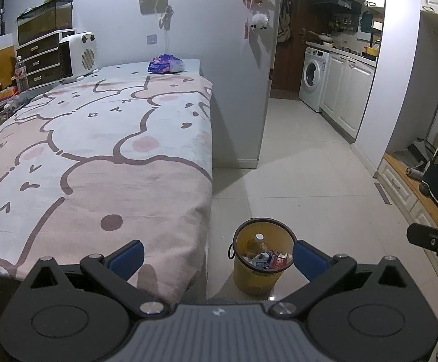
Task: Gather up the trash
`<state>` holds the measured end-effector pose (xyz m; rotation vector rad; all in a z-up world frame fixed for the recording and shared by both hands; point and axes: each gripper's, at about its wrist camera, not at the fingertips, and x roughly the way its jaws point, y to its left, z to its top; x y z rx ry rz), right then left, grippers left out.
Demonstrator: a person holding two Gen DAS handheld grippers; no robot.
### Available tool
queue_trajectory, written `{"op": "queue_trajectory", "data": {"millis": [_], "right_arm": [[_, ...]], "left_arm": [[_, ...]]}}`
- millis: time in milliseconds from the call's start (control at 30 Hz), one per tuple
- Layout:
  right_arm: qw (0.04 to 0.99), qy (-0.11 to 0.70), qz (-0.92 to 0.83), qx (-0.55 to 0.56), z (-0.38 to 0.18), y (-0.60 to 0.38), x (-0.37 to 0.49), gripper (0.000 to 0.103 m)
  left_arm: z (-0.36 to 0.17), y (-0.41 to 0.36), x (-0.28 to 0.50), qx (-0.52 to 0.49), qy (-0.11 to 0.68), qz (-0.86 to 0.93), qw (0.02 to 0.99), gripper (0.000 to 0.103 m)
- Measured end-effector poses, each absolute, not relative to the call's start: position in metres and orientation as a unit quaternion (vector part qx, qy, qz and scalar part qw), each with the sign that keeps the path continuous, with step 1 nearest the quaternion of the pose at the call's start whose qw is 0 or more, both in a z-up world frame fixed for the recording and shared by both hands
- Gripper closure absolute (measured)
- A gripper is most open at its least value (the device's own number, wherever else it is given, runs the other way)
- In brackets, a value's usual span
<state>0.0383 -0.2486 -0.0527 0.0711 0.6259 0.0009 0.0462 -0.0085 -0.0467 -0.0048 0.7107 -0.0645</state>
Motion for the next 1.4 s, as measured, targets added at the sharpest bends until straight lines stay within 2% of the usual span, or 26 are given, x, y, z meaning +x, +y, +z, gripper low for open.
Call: {"op": "queue_trajectory", "data": {"millis": [1400], "right_arm": [[0.951,0.308,-0.001,0.034,-0.0508,-0.2491,0.0374,0.000]], "left_arm": [[-0.0437,-0.0111,0.0431,-0.006,0.345,-0.033,0.938,0.000]]}}
